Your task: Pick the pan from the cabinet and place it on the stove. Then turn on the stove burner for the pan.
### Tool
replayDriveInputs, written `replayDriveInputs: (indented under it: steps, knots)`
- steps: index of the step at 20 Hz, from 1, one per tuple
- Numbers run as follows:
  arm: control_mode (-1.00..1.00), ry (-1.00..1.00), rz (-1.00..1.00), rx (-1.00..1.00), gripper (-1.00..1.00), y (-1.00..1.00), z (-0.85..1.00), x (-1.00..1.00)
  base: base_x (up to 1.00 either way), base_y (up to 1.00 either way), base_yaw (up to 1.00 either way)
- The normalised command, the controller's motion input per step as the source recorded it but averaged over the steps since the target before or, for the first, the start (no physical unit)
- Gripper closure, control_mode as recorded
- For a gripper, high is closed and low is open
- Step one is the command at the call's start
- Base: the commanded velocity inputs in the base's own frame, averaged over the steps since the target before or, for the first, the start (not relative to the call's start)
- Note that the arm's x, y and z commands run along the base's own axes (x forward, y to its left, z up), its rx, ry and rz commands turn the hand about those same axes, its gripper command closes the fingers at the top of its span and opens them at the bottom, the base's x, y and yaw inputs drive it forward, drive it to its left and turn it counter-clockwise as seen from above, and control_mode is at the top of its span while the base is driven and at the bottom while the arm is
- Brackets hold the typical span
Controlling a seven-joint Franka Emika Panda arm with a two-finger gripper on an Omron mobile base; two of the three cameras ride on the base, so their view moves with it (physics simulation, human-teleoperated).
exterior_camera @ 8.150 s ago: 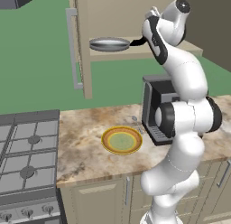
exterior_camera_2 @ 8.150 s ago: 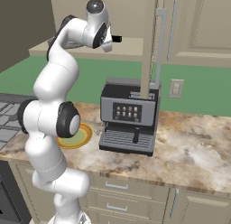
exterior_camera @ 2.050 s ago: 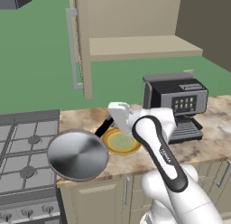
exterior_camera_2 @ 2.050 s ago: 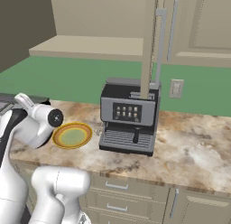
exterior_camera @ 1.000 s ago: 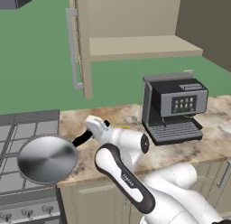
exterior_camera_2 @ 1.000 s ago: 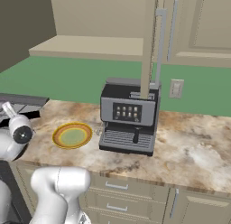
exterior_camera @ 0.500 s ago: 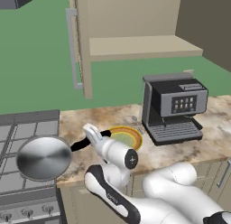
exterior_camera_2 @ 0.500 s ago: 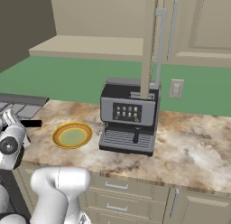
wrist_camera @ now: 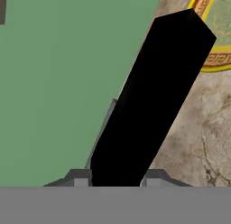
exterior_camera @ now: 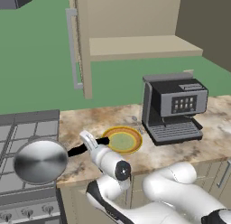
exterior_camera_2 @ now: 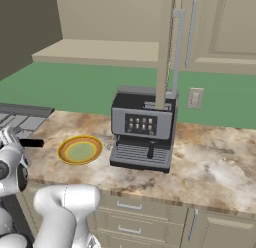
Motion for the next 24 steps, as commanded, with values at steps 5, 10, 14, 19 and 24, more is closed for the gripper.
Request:
replayDriveInputs:
  steps: [5, 10, 14, 19, 24]
  knots:
    - [-1.0, 0.0, -0.09, 0.0, 1.0, 0.32, 0.0, -0.12, 0.0, 0.0, 0.0]
    - [-1.0, 0.06, -0.11, -0.02, 1.0, 0.34, 0.0, -0.07, 0.0, 0.0, 0.0]
    - [-1.0, 0.08, -0.08, -0.05, 1.0, 0.31, 0.0, -0.01, 0.0, 0.0, 0.0]
    - [-1.0, 0.07, -0.06, -0.05, 1.0, 0.17, -0.09, 0.0, 0.0, 0.0, 0.0]
    - [-1.0, 0.06, -0.07, -0.06, 1.0, 0.23, -0.12, 0.0, 0.0, 0.0, 0.0]
